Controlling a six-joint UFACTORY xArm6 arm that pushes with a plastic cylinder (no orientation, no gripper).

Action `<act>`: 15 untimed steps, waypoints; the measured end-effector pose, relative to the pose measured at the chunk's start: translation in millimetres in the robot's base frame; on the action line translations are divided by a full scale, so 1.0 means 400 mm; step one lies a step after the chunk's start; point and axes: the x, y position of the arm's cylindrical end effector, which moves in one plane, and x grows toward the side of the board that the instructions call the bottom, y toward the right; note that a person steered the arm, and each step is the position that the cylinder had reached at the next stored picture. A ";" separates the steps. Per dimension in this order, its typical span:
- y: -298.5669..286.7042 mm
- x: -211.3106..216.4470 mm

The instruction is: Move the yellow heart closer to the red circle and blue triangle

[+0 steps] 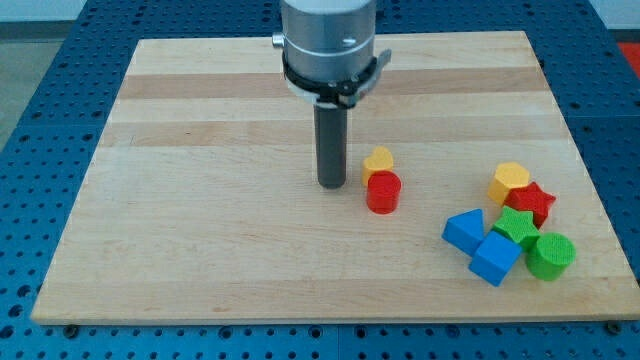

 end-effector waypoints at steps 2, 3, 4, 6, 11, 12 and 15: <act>0.153 0.043; 0.240 0.043; 0.226 0.080; -0.156 0.174; -0.122 -0.047; -0.103 -0.063; 0.093 -0.147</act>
